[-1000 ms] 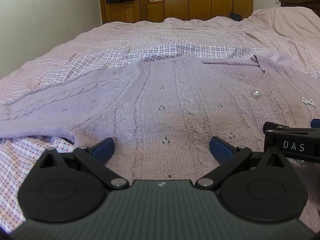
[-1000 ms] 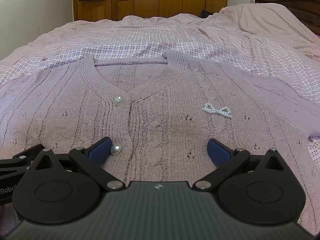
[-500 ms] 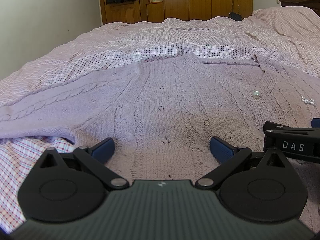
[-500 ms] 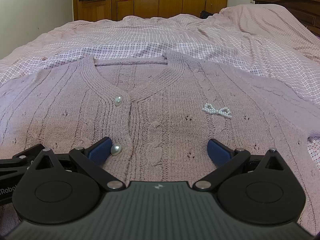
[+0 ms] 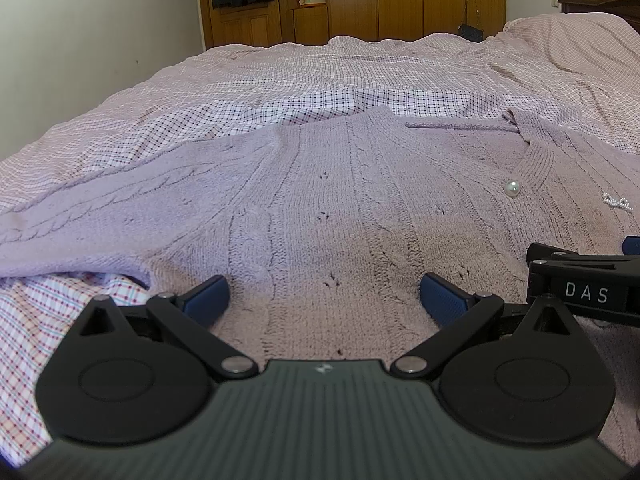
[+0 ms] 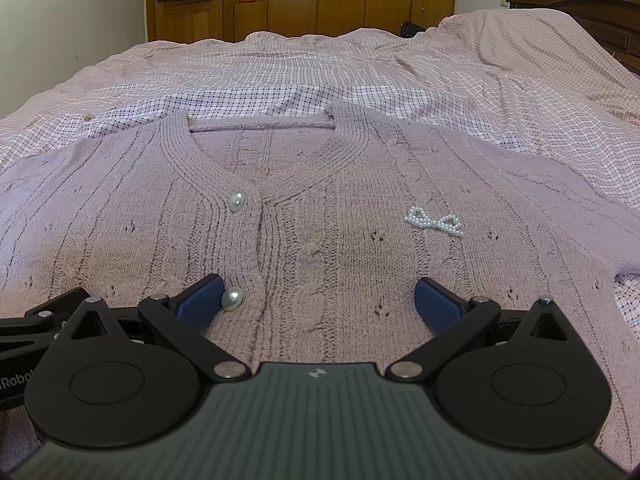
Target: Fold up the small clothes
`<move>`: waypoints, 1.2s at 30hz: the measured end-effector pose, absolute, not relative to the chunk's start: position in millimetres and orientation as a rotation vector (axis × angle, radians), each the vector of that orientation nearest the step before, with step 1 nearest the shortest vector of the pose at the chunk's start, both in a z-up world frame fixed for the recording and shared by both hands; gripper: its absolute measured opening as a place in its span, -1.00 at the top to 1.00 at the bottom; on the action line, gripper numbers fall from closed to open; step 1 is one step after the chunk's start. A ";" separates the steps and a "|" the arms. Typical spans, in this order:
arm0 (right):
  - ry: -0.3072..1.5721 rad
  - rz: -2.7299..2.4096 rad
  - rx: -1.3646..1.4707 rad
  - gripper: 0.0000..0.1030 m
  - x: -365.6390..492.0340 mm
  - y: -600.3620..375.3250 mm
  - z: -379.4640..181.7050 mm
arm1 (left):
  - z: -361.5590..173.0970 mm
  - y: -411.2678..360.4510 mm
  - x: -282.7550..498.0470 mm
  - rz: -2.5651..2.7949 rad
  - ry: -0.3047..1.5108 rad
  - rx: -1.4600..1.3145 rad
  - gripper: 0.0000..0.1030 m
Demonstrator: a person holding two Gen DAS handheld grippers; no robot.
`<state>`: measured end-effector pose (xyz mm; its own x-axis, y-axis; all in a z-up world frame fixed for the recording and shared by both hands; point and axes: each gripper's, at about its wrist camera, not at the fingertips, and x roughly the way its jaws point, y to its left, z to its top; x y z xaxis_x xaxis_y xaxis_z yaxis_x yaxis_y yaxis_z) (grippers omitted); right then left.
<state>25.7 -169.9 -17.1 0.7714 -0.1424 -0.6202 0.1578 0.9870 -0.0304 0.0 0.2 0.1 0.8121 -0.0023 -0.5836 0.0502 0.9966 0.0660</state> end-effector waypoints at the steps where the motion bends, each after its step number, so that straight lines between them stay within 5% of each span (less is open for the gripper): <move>1: 0.670 -0.163 0.024 -1.00 25.6 -169.8 -17.1 | 0.1 0.1 0.0 -0.028 0.622 0.080 -1.00; 36: 0.670 -0.163 0.022 -1.00 25.4 -169.8 -16.8 | 0.6 11.2 -0.9 -0.054 0.642 0.049 -1.00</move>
